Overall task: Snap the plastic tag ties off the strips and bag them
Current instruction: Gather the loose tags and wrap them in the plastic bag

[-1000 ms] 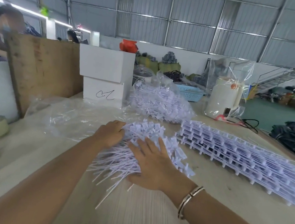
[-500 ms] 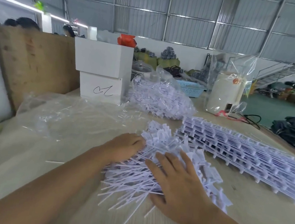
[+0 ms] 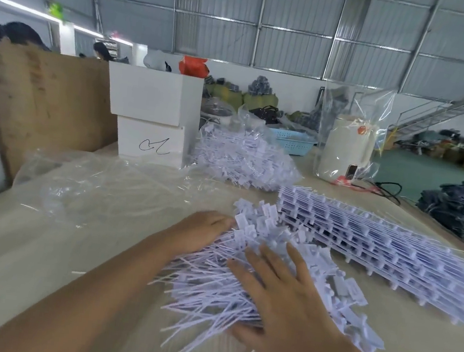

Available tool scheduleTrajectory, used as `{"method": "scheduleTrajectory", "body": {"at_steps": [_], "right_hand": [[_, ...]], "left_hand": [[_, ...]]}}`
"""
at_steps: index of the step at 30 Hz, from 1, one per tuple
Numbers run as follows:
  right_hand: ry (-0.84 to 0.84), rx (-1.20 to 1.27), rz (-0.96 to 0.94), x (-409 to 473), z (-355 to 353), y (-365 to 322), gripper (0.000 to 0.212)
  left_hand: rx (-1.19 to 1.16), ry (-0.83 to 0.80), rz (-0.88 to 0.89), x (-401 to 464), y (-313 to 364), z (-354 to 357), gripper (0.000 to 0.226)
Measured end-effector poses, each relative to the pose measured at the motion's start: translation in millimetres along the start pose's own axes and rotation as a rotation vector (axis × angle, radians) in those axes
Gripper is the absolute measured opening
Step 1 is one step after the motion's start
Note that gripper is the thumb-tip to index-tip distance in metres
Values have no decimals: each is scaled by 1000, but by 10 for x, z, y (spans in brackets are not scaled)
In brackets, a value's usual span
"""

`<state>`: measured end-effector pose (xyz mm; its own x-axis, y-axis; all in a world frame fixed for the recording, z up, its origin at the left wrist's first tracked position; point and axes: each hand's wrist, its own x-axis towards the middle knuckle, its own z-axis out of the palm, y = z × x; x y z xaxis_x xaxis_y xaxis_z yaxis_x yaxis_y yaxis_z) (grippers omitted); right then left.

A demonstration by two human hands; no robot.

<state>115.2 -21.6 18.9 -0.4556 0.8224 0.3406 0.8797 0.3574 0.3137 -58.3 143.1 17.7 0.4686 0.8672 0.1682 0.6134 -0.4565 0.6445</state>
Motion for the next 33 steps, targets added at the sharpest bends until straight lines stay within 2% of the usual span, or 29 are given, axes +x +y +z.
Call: {"method": "scheduleTrajectory", "body": {"at_steps": [3, 5, 6, 7, 9, 11, 14, 16, 17, 19, 20, 21, 22, 23, 24, 25, 26, 28, 29, 31, 33], "right_hand": [[14, 24, -4, -1, 33, 19, 80], [21, 41, -2, 1, 46, 11, 80], [21, 48, -1, 3, 50, 11, 79], [21, 53, -1, 3, 57, 13, 79], [20, 58, -5, 11, 67, 14, 78], [15, 60, -2, 16, 66, -4, 78], [20, 60, -4, 17, 72, -8, 78], [19, 67, 0, 9, 63, -9, 80], [7, 72, 6, 5, 50, -14, 82], [-18, 79, 13, 1, 20, -19, 86], [-30, 84, 15, -2, 1, -15, 87], [-39, 89, 16, -6, -25, -6, 88], [-47, 89, 16, -7, -59, 1, 89], [-62, 83, 14, -8, -103, 2, 89], [-81, 71, 2, -4, -149, -4, 88], [-101, 65, -21, 7, -192, -17, 87], [-121, 71, -53, 16, -228, -29, 86], [-157, 106, -117, 57, -272, -28, 86], [-173, 109, -138, 90, -271, -28, 88], [-228, 73, -154, 171, -257, -24, 93], [-291, 52, -134, 229, -254, -15, 93]], "left_hand": [[108, 338, 30, -84, -78, -308, 31], [278, 530, -76, -124, -266, -498, 26], [426, 516, -186, -152, -383, -563, 24], [555, 424, -317, -192, -489, -590, 27], [663, 244, -489, -275, -662, -545, 31], [590, 263, -436, -323, -713, -496, 28], [221, 392, -287, -309, -499, -512, 26], [22, 482, -130, -348, -223, -515, 28], [-25, 461, -44, -404, -63, -510, 28], [7, 266, 68, -548, 202, -449, 26], [60, 143, 48, -637, 281, -415, 29], [126, 95, 21, -702, 310, -408, 41], [190, 171, 22, -742, 324, -443, 49], [278, 355, 44, -739, 316, -524, 48], [400, 532, 55, -727, 281, -636, 38], [555, 623, -5, -712, 221, -758, 32], [708, 573, -160, -705, 152, -878, 39], [856, 241, -558, -700, 5, -1037, 71], [863, 123, -674, -711, -54, -1059, 78], [871, 18, -715, -777, -125, -1049, 63], [866, 46, -686, -825, -136, -1040, 37]]}}
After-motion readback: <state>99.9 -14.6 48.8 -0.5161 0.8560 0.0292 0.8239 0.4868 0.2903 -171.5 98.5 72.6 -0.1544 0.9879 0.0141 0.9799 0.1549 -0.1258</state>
